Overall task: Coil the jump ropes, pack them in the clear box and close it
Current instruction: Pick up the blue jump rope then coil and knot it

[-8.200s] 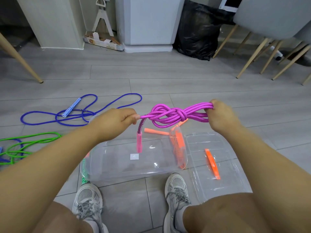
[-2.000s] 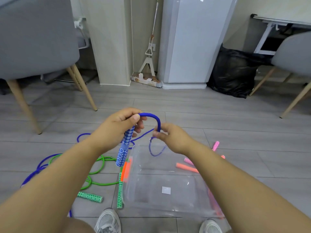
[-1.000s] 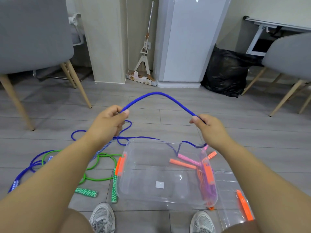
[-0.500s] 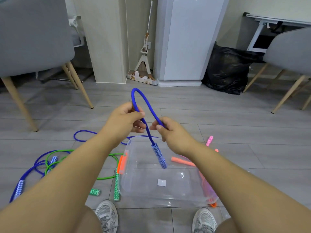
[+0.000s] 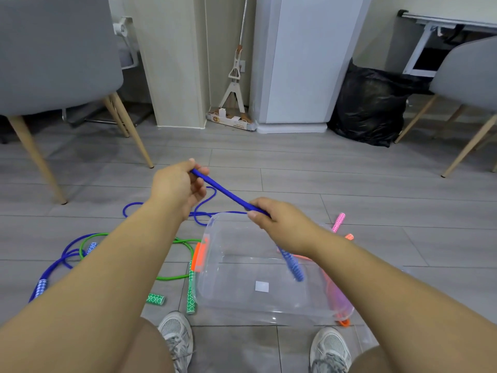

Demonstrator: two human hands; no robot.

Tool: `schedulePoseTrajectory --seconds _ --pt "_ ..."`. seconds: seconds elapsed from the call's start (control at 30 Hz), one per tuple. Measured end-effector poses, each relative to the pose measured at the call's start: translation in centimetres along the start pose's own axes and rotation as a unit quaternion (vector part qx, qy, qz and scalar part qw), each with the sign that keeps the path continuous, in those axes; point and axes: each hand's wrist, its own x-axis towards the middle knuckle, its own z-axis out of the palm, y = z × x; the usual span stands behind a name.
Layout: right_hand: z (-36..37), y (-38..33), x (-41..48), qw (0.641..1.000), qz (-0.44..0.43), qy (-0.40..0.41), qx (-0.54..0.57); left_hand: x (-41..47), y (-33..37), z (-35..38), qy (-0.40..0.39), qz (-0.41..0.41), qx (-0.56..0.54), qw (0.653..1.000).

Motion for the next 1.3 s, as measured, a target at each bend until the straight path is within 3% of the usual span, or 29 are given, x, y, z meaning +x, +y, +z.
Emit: schedulePoseTrajectory --seconds 0.1,0.23,0.37,0.5,0.7,0.87,1.03,1.17,1.3 --pt "-0.3 0.7 -0.1 1.0 0.018 0.018 -0.002 -0.1 0.1 0.3 0.021 0.042 0.044 0.998" --pt "-0.1 0.6 -0.1 0.996 0.017 0.042 0.077 -0.7 -0.8 1.1 -0.035 0.047 0.108 0.992" --pt "0.6 -0.2 0.2 0.995 0.0 0.042 0.094 -1.3 -1.4 2.1 -0.095 0.018 0.006 0.995" --pt "1.1 -0.5 0.5 0.996 -0.003 0.029 0.088 -1.0 -2.1 2.3 -0.057 0.007 -0.079 0.995" --pt "1.2 0.0 0.7 0.996 0.004 0.021 0.083 -0.5 -2.6 2.3 -0.096 -0.024 -0.06 0.993" --pt "1.0 0.9 0.6 0.996 0.015 0.01 0.092 -0.2 -2.2 2.7 -0.079 0.026 -0.079 0.993" --pt "-0.4 3.5 0.2 0.999 0.0 0.017 -0.032 0.7 -0.6 1.5 -0.051 0.135 -0.12 0.982" --pt "-1.8 6.7 -0.8 0.995 0.07 -0.001 -0.068 1.5 0.7 -0.3 -0.035 0.164 -0.132 0.977" --pt "-2.5 7.8 -1.2 0.992 0.111 0.042 -0.049 1.7 0.6 -0.9 -0.018 0.19 -0.078 0.978"
